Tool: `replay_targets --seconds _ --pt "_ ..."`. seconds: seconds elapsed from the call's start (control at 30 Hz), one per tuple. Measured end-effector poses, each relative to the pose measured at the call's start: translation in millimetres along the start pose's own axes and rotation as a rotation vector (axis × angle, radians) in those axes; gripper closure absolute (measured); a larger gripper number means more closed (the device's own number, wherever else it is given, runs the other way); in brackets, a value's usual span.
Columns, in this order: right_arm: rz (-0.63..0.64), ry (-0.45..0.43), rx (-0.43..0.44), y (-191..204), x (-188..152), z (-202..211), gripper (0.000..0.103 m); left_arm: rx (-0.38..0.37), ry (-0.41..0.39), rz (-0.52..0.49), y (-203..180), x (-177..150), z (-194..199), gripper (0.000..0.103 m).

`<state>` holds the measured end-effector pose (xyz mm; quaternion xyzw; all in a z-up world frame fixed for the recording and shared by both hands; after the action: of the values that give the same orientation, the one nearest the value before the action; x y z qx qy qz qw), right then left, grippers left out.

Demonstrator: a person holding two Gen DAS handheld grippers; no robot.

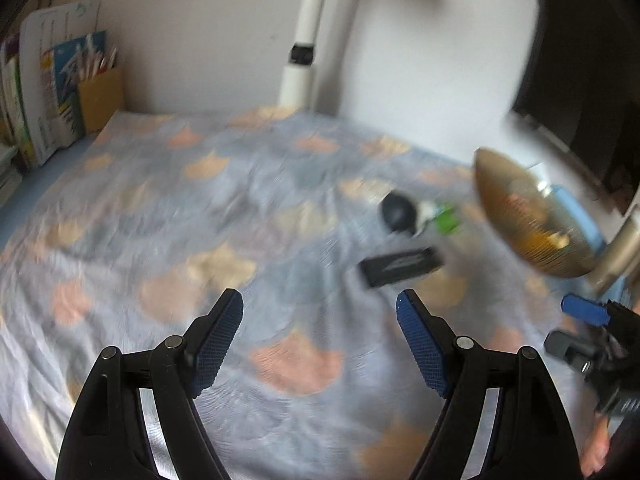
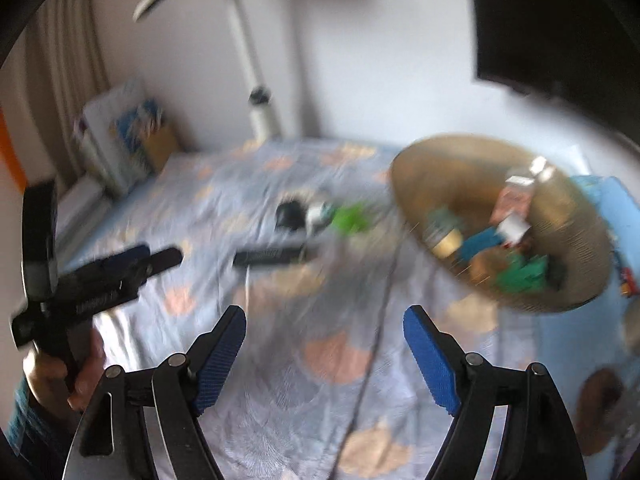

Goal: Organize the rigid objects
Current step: 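Move both open tools back toward the green toy and black battery pack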

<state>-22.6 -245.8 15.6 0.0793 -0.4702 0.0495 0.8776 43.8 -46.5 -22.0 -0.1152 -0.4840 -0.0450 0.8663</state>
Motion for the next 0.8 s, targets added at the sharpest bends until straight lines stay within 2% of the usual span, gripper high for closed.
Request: replay_targets --seconds 0.07,0.2,0.43,0.57,0.63,0.7,0.8 --pt "0.008 0.031 0.005 3 -18 -14 0.023 0.030 0.007 -0.014 5 -8 -3 0.025" --pt "-0.036 0.071 0.007 -3 -44 -34 0.023 0.028 -0.008 -0.046 -1 -10 1 0.025" --pt "-0.047 0.068 -0.008 -7 -42 -35 0.020 0.011 -0.002 -0.090 -9 -11 0 0.025" --pt "-0.026 0.071 -0.011 -4 -39 -31 0.020 -0.054 0.054 -0.141 -23 -9 0 0.025" --pt "-0.007 0.105 -0.024 -3 -33 -30 0.020 -0.097 0.079 -0.212 -37 0 0 0.025" --pt "-0.024 0.124 -0.008 -1 -17 -29 0.020 -0.137 0.076 -0.268 -49 9 -3 0.025" --pt "-0.099 0.100 0.020 -2 10 -38 0.020 -0.195 0.097 -0.334 -62 15 -21 0.025"
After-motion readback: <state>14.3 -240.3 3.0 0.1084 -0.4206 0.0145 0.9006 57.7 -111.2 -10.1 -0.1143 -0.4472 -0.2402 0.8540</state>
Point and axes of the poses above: each gripper's, at about its wrist camera, not at the fingertips, and z roughly against the way its jaws point, y to its left, x to its top, the point moved 8 cm from there along -z, roughly the way its jaws point, and after that the axes turned 14 degrees about -y, right-handed, at the moved point
